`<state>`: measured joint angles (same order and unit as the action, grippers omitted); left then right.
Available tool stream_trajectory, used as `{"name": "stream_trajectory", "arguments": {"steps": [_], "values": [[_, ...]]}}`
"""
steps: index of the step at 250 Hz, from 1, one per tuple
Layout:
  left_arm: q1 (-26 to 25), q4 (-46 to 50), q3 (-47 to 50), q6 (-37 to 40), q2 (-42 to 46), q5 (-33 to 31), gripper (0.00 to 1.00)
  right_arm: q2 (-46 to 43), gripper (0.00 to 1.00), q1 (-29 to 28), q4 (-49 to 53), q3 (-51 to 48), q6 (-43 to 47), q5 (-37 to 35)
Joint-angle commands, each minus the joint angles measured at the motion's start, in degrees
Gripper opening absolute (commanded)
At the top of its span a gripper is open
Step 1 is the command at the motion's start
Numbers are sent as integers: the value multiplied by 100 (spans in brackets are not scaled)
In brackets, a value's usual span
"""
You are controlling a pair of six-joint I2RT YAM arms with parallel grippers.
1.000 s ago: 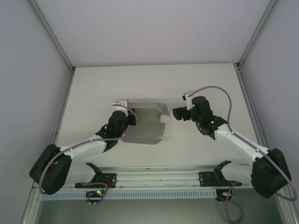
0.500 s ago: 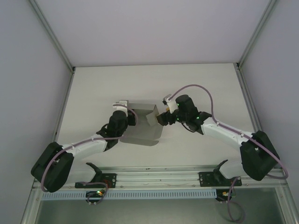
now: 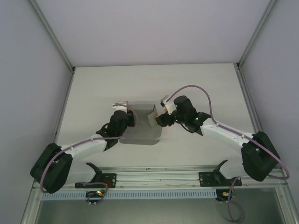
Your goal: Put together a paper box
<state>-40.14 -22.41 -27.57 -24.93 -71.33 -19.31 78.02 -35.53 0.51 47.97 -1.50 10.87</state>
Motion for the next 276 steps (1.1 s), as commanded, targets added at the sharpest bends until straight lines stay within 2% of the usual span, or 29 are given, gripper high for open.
{"name": "stream_trajectory", "arguments": {"steps": [1, 29, 83, 114, 128, 138, 164, 183, 205, 234, 276], "values": [[-29, 9, -153, -23, 107, 79, 0, -68, 70, -34, 166, 52, 254, 444], [-25, -32, -170, 20, 111, 318, 0, 159, 70, -35, 240, 255, 296, 501], [-25, -20, -222, -3, 92, 306, 0, 706, 72, -42, 178, 580, 237, 652], [-41, 42, -298, 2, 62, 367, 0, 829, 64, -68, -462, 537, -165, 169], [-84, 106, -339, -44, 49, 240, 0, 862, 52, -115, -869, 458, -437, -259], [-123, 225, -401, -109, 38, 134, 0, 877, 48, -187, -1096, 414, -496, -631], [-350, 567, -618, -184, -9, -351, 0, 992, 24, -493, -1352, 430, -591, -2210], [-593, 813, -810, -222, -93, -766, 0, 1210, 9, -714, -1130, 663, -892, -3683], [-773, 1283, -1131, -633, -275, -1231, 0, 1612, 0, -796, -490, 1095, -1454, -4958], [-819, 2186, -1539, -1456, -515, -1712, 0, 1983, 0, -763, 426, 1530, -2164, -6115], [-659, 3106, -1822, -2161, -628, -1924, 0, 2192, 0, -607, 1178, 1842, -2220, -7114]]}}
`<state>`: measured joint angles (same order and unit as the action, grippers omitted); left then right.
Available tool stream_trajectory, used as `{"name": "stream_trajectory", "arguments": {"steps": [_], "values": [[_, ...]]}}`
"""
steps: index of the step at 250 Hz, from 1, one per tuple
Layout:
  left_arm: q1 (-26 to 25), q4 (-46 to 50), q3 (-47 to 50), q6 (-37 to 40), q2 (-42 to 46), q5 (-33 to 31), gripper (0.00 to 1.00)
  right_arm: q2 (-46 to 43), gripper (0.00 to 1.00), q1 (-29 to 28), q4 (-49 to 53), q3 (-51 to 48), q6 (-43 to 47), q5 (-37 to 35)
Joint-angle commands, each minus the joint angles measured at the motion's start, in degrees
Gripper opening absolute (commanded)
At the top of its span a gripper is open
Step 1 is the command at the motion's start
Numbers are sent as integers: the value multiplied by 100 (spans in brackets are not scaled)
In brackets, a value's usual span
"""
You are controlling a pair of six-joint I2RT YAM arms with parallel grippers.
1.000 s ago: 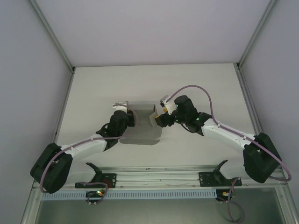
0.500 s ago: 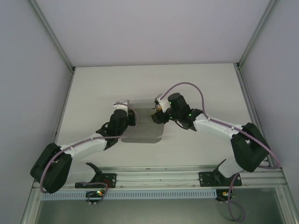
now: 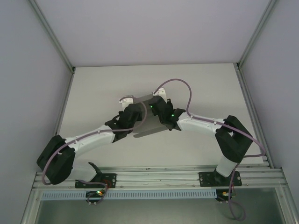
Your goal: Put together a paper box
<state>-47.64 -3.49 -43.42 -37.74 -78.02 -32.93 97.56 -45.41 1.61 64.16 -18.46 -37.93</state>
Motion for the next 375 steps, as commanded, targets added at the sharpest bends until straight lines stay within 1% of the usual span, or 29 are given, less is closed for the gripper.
{"name": "stream_trajectory", "arguments": {"steps": [1, 14, 26, 43, 61, 78, 93, 121, 130, 139, 160, 164, 173, 179, 196, 206, 220, 230, 251, 263, 271, 283, 295, 311, 319, 329, 353, 365, 375], "values": [[94, 1242, -246, -900, 41, -568, 0, 246, 0, 387, 1087, 225, -517, -2261], [203, 1674, -307, -1212, 64, -642, 0, 286, 0, 480, 1247, 295, -357, -2437], [350, 1957, -292, -1500, 119, -623, 0, 248, 0, 586, 1441, 307, -464, -2448], [565, 2222, -169, -1846, 200, -647, 0, 147, 0, 676, 1426, 197, -518, -2502], [572, 2746, -258, -2085, 190, -1085, 0, 150, 0, 680, 1378, 173, -415, -2801], [576, 3131, -450, -2143, 127, -1213, 0, 233, 0, 708, 1463, 226, -451, -2887], [571, 2980, -469, -1995, 127, -1102, 0, 281, 0, 713, 1395, 236, -476, -2859], [546, 2452, -410, -1646, 134, -724, 0, 316, 0, 674, 1126, 246, -384, -2542], [531, 2067, -347, -1266, 139, -518, 0, 334, 0, 640, 844, 203, -169, -2424], [491, 1676, -302, -1053, 152, -354, 0, 320, 0, 597, 406, 92, 119, -2252], [386, 1032, -229, -596, 154, -30, 0, 194, 11, 510, -731, -290, 861, -1472], [376, 996, -241, -576, 147, -5, 0, 180, 15, 487, -927, -358, 967, -1356], [343, 927, -254, -539, 148, 32, 0, 143, 29, 442, -1303, -498, 1169, -1122], [334, 858, -272, -444, 149, 106, 0, 132, 34, 428, -1459, -550, 1303, -966], [324, 723, -286, -363, 154, 251, 0, 26, 47, 438, -1455, -606, 1437, -170], [329, 639, -274, -283, 143, 376, 0, -93, 51, 428, -1409, -655, 1536, 422], [324, 606, -281, -280, 135, 406, 0, -295, 59, 427, -1404, -786, 1684, 1315], [321, 579, -294, -246, 112, 441, 0, -453, 63, 432, -1432, -905, 1757, 1946], [325, 444, -232, -201, 82, 552, 0, -798, 77, 428, -1538, -1131, 1842, 2930], [350, 394, -211, -208, 69, 599, 0, -982, 83, 429, -1575, -1229, 1832, 3182], [347, 371, -199, -174, 61, 632, 0, -1095, 87, 423, -1580, -1282, 1771, 3237], [343, 315, -181, -109, 71, 676, 0, -1281, 91, 428, -1534, -1342, 1758, 3311], [364, 258, -150, -43, 65, 731, 0, -1454, 100, 427, -1501, -1402, 1711, 3336], [413, 230, -118, 47, 79, 849, 0, -1690, 100, 433, -1522, -1521, 1660, 3338], [441, 257, -120, 44, 84, 869, 0, -1722, 100, 428, -1604, -1616, 1531, 3162], [477, 269, -115, 59, 108, 926, 0, -2002, 100, 441, -1633, -1706, 1387, 2899], [504, 211, -89, 144, 183, 952, 0, -2268, 100, 562, -1227, -1753, 1459, 2815], [507, 215, -87, 170, 230, 952, 0, -2332, 95, 686, -952, -1743, 1418, 2826], [479, 225, -88, 194, 252, 965, 0, -2347, 92, 832, -734, -1701, 1359, 3045]]}}
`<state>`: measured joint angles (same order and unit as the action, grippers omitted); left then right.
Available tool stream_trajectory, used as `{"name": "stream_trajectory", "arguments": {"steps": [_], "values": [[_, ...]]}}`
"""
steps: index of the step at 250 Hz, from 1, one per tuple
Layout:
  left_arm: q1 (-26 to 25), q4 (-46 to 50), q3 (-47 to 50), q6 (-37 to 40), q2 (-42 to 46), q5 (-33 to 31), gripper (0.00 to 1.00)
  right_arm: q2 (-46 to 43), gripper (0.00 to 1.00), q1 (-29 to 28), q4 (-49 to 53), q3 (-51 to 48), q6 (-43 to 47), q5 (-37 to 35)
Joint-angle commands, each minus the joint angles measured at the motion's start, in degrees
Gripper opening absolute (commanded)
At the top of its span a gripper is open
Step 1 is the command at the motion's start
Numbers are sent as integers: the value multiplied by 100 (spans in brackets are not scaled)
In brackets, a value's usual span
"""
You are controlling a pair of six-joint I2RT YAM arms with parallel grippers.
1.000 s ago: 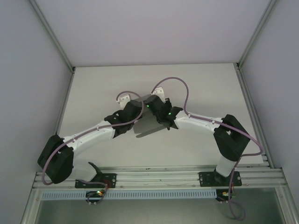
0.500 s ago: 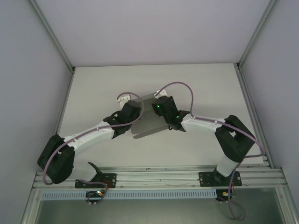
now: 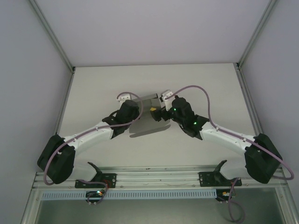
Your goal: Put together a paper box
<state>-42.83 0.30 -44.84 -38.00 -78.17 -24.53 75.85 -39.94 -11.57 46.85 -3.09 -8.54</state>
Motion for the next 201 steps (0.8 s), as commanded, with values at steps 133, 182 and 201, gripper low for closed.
{"name": "stream_trajectory", "arguments": {"steps": [133, 182, 201], "values": [[-71, 220, -261, 21, 66, 216, 0, 1538, 53, 540, 974, 1318, -413, 810], [-79, 287, -280, -32, 77, 76, 0, 1844, 23, 516, 1426, 1639, -577, -90], [-81, 377, -315, -71, 94, -25, 0, 1970, 12, 454, 1778, 1797, -505, -589]]}}
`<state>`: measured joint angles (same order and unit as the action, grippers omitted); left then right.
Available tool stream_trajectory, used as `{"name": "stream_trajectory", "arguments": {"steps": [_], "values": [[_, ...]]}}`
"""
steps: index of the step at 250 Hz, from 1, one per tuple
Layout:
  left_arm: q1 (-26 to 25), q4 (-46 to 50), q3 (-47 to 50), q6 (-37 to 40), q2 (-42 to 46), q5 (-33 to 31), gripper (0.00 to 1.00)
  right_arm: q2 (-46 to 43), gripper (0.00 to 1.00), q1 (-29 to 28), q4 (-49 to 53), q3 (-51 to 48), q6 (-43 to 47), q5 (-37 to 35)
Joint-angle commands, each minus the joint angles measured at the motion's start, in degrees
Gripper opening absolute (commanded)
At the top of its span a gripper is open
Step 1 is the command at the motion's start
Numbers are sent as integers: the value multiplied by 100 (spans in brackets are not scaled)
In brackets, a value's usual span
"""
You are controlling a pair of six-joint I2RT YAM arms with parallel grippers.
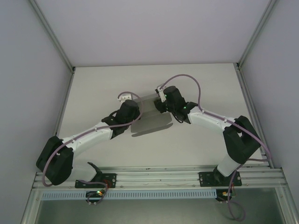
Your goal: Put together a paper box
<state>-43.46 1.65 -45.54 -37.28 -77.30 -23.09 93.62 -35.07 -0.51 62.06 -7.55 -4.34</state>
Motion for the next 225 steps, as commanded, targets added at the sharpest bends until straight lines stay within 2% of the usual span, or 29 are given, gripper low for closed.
{"name": "stream_trajectory", "arguments": {"steps": [1, 46, 74, 108, 146, 177, 193, 210, 225], "values": [[-15, 245, -245, -146, 5, -178, 0, 201, 11, -17, 691, 287, -52, -1030], [-4, 651, -410, -166, 19, -481, 0, 449, 0, -132, 1454, 550, -104, -2539], [18, 911, -466, -176, 65, -556, 0, 579, 0, -132, 1994, 690, -99, -3568], [105, 1317, -509, -294, 111, -790, 0, 693, 0, -134, 2034, 640, 643, -4454], [239, 1540, -513, -141, 173, -926, 0, 603, 0, -76, 1811, 357, 2284, -4475], [325, 1550, -465, -56, 276, -899, 0, 442, 0, 61, 2317, 304, 3185, -3629], [323, 1452, -456, -16, 308, -842, 0, 434, 0, 20, 2338, 224, 3666, -3597], [313, 1401, -481, -32, 286, -825, 0, 499, 1, 13, 2238, 247, 3684, -3818], [300, 1399, -513, -107, 229, -829, 0, 628, 1, 27, 2270, 459, 3206, -4148]]}}
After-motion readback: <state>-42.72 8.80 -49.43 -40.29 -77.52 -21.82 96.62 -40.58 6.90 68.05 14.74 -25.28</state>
